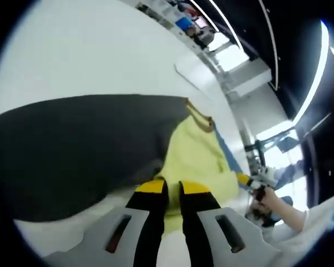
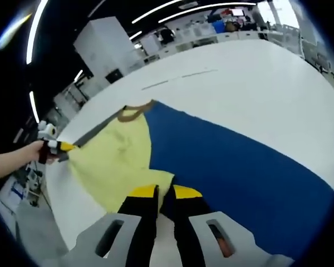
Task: Fold the garment on the visible template until the final outline fits inside the template.
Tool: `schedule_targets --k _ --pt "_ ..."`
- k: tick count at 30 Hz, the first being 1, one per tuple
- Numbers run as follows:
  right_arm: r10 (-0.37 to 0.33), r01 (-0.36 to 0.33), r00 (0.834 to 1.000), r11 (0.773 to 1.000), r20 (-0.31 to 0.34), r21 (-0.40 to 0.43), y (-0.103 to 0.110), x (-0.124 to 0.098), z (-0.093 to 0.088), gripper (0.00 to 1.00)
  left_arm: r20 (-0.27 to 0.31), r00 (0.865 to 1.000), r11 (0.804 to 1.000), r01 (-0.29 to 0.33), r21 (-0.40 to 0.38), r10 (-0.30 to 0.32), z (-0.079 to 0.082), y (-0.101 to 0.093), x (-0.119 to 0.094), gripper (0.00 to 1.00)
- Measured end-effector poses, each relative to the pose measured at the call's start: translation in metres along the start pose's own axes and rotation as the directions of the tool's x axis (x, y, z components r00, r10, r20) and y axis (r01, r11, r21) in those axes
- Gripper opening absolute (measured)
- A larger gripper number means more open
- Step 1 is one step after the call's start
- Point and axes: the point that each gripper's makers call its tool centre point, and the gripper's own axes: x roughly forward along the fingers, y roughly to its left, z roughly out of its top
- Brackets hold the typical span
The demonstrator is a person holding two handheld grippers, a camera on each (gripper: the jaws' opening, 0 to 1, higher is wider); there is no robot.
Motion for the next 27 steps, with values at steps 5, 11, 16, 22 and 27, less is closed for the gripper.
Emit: schedule_targets --k 5,11,16,22,27 --pt "0.022 -0.023 1.0 0.998 0.021 0.056 0.005 -0.004 -0.006 0.1 0.018 1.0 1.0 0.014 -0.012 -0.014 -0.006 -0.003 -0.007 0.06" --pt "0.044 -0.046 0.999 0.995 0.023 0.093 0.013 -0.006 -0.016 0.1 0.023 0.999 0.998 0.043 -0.035 -0.042 -0.016 -0.007 -0.012 0.06" --pt "0.067 -0.071 0.997 0.989 0.034 0.128 0.019 -0.008 -0.018 0.09 0.019 0.997 0.996 0.082 -0.042 -0.081 -0.023 -0.015 -0.015 0.07" --pt "0.064 -0.069 0.997 0.985 0.037 0.156 0.019 -0.009 -0.022 0.02 0.036 0.991 0.987 0.133 -0.093 -0.13 -0.024 -0.023 -0.017 0.02" --pt "0.067 -0.076 0.996 0.981 0.059 0.176 0.02 -0.011 -0.018 0.02 0.155 0.966 0.94 0.241 -0.241 -0.208 -0.001 -0.032 -0.024 0.0"
